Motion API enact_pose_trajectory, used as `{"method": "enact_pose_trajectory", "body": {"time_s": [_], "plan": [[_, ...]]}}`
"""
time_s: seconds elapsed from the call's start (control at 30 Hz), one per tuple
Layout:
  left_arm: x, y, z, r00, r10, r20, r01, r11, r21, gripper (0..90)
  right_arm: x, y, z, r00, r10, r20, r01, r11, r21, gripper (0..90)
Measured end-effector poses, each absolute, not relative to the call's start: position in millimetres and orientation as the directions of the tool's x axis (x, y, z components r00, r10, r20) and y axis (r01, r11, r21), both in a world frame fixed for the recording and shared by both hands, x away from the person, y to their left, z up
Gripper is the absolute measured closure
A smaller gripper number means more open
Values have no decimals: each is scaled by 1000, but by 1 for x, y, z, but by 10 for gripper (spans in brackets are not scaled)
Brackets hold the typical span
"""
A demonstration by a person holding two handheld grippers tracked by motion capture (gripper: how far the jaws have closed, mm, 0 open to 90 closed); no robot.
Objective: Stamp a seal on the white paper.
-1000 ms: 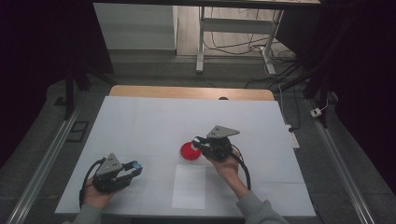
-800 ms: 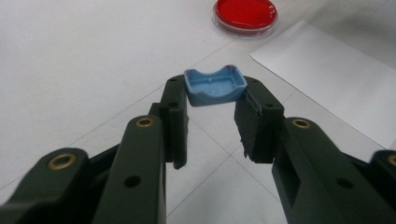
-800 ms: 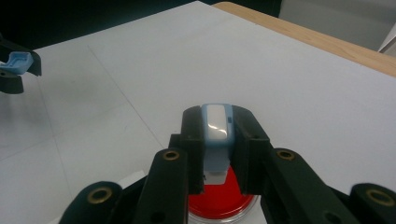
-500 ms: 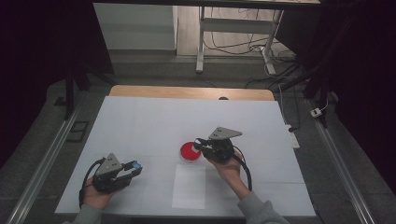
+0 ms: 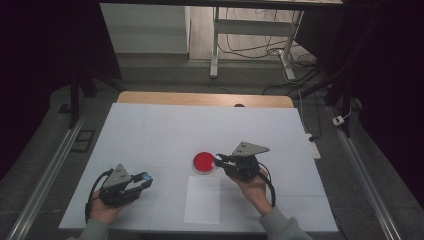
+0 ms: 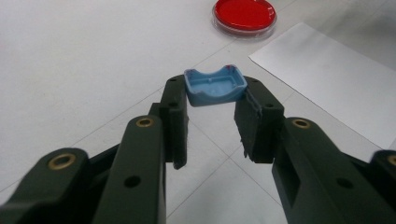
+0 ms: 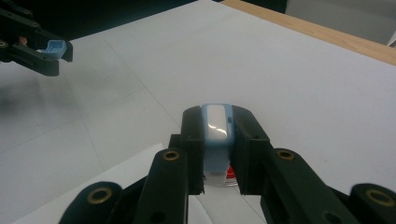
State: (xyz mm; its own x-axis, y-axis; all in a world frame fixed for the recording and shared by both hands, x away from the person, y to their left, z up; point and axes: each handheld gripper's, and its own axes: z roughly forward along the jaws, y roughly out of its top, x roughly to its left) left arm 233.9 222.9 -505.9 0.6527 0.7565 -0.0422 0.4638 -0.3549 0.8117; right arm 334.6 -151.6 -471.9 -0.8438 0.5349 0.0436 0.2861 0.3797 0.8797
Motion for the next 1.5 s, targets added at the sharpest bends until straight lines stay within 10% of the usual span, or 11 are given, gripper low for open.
{"method": "enact_pose_trajectory", "body": {"time_s": [1.5], "plan": [[234, 224, -506, 652, 757, -44, 464, -353, 812, 649, 303, -150, -477, -887, 461, 32, 262, 444, 857, 752]]}}
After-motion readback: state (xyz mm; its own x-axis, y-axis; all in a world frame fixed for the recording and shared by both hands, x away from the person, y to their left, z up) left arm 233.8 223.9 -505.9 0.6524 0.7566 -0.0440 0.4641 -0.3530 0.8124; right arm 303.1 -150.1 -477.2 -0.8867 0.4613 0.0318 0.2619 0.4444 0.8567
